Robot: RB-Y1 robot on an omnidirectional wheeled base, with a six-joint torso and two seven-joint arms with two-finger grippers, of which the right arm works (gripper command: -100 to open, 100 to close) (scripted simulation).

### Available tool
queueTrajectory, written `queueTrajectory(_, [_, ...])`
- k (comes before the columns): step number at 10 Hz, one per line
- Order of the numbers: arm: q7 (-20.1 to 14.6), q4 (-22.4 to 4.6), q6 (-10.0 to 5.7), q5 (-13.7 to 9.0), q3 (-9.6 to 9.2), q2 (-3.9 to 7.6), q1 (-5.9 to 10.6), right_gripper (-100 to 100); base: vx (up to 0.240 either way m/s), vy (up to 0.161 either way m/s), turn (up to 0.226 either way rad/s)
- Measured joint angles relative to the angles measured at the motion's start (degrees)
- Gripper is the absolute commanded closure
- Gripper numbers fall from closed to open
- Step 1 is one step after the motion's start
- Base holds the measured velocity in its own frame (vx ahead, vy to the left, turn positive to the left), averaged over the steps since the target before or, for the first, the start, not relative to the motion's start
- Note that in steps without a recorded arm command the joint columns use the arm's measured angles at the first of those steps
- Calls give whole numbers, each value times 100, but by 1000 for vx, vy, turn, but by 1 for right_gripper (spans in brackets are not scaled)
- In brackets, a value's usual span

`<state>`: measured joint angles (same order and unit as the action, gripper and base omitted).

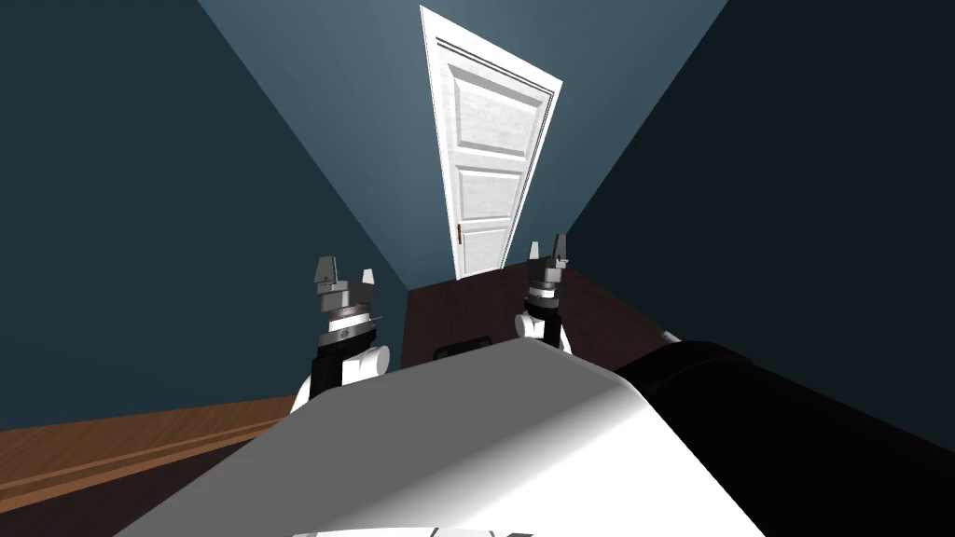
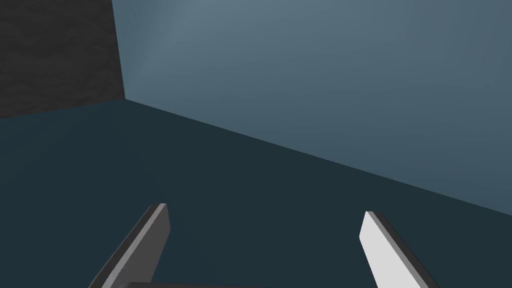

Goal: Pull the door open

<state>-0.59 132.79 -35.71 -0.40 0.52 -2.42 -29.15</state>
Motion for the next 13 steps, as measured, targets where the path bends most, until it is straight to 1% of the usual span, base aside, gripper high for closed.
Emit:
queueTrajectory(1, [-59, -64, -1, -27, 3, 31, 23, -100, 88, -4, 98])
queueTrajectory(3, [-185, -319, -79, -64, -43, 69, 92, -100, 88, -12, 64])
queueTrajectory(5, [-392, -546, -99, -177, 44, 178, 201, -100, 80, -21, 70])
queueTrajectory(7, [-533, -777, -112, -229, 41, 216, 321, -100, 69, -10, 67])
queueTrajectory(9, [-669, -950, -130, -275, 7, 242, 368, -100, 81, -13, 74])
queueTrajectory(10, [-760, -1083, -140, -322, 36, 279, 444, -100, 79, -13, 82])
queueTrajectory(12, [-979, -1353, -187, -426, 87, 362, 539, -100, 76, -15, 85])
queueTrajectory(13, [-1074, -1480, -198, -462, 84, 378, 596, -100, 86, -23, 91])
